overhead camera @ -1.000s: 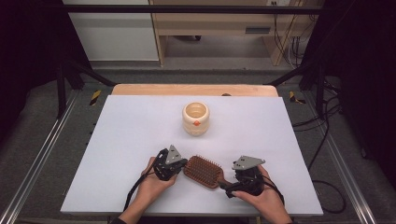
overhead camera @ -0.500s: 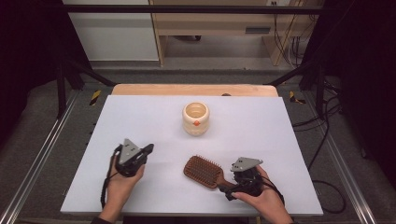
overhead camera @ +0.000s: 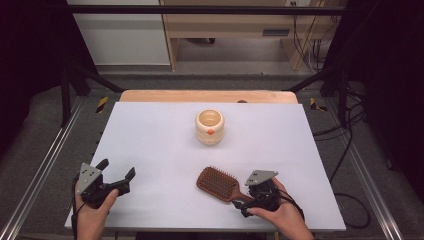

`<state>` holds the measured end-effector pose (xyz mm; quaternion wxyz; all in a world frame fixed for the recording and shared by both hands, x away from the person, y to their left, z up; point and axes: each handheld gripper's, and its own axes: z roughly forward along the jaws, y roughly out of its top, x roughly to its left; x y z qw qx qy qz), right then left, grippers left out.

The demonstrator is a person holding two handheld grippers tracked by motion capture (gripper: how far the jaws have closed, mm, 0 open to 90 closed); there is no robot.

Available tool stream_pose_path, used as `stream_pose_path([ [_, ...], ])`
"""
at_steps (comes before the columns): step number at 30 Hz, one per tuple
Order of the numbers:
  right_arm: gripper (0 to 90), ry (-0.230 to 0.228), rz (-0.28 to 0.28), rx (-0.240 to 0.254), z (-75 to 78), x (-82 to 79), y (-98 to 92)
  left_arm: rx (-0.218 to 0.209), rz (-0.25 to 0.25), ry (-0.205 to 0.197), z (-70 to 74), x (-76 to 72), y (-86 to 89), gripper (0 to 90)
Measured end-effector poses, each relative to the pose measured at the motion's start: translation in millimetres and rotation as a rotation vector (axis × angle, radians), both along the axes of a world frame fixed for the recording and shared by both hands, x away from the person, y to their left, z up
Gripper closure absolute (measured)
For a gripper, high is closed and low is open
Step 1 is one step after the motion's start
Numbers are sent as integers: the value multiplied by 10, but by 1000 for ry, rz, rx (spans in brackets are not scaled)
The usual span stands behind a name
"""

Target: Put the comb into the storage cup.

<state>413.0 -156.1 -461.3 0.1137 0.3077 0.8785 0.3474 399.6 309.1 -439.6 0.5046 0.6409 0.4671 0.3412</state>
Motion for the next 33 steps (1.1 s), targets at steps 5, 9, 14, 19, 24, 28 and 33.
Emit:
stream_pose_path([
  [5,88,16,7,-17,-10,-1,40,-24,40,-6,-22,45,112,31],
  [9,98,16,16,-49,-24,1,91,-39,45,0,-34,77,165,31],
  [14,122,27,25,-69,-38,8,124,-36,19,-2,-34,102,143,30],
  [19,218,46,42,-105,-51,20,128,-32,-10,4,-37,111,102,30],
  [24,324,61,30,-116,-20,52,122,-34,-11,6,-41,116,113,30],
  [28,403,89,38,-122,3,65,123,-34,-11,7,-40,115,115,32],
  [33,473,105,49,-152,33,73,133,-30,-15,6,-39,114,101,34],
])
